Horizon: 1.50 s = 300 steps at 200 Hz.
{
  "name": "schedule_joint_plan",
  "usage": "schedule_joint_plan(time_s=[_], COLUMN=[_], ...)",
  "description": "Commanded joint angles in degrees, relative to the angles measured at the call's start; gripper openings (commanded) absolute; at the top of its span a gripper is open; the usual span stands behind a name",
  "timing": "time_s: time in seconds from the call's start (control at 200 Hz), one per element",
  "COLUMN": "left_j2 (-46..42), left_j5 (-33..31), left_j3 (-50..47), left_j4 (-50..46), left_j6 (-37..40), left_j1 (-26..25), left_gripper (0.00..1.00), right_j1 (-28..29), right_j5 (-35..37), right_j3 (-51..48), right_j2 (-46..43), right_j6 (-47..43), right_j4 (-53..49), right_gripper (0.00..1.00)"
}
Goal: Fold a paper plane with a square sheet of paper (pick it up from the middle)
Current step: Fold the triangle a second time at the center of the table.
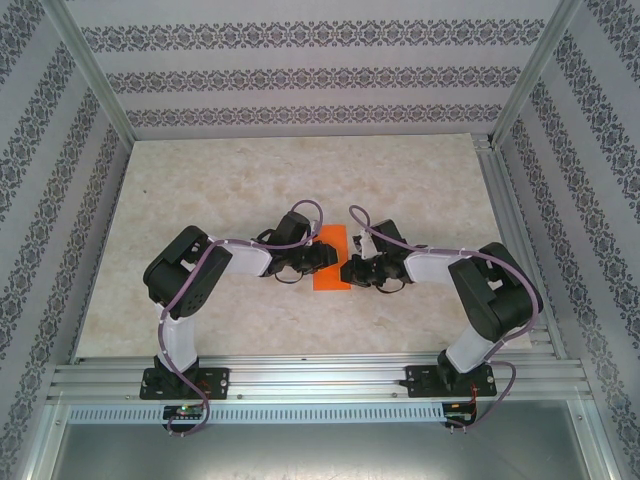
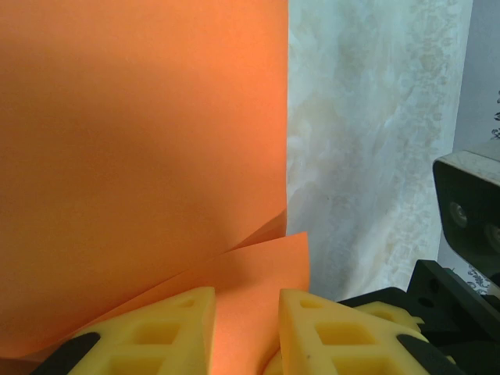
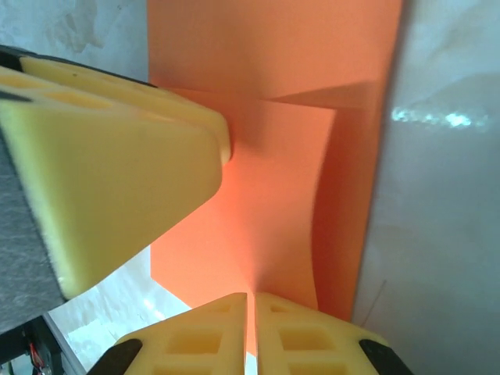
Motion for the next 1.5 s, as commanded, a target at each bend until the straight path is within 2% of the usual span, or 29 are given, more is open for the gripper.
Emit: schedule_joint_plan(time_s=[0.0,0.45,0.694,1.064,1.304,1.494], left_j2=[1.85,1.98,1.9,1.98,1.82,2.18], left_j5=[-0.54,-0.86,-0.69,-0.72,-0.84,-0.71], left_j3=[-0.37,-0.09,0.1,0.52,0.37,0.61], left_j4=[0.9,0.44,0.39,-0.15,-0.14,-0.14], left_j6=[0.05,0.04,0.03,0.29,0.29,0.45], left_j1=[-0.75,-0.74,-0.74,-0.74,-0.75,-0.74], left_gripper=[0.29,0.29,0.29,0.29,0.29,0.29], right_j1=[-0.71,-1.25,-0.4,1.65,1.21,1.08], right_j5=[1.47,5.89,2.2,3.74,10.9,10.71], right_j3=[-1.54,1.13,0.93,-0.28,-1.84,-1.47], right_j2=[1.06,-1.47,-8.07,-3.3,-3.51,-0.67], right_j6=[-0.41,-3.95,-0.49,1.99,-0.5,-1.85], right_j4=[0.24,-8.24,-5.83,-2.26,-4.55,-7.06], right_gripper=[0.12,0.12,0.13,0.13,0.13,0.13])
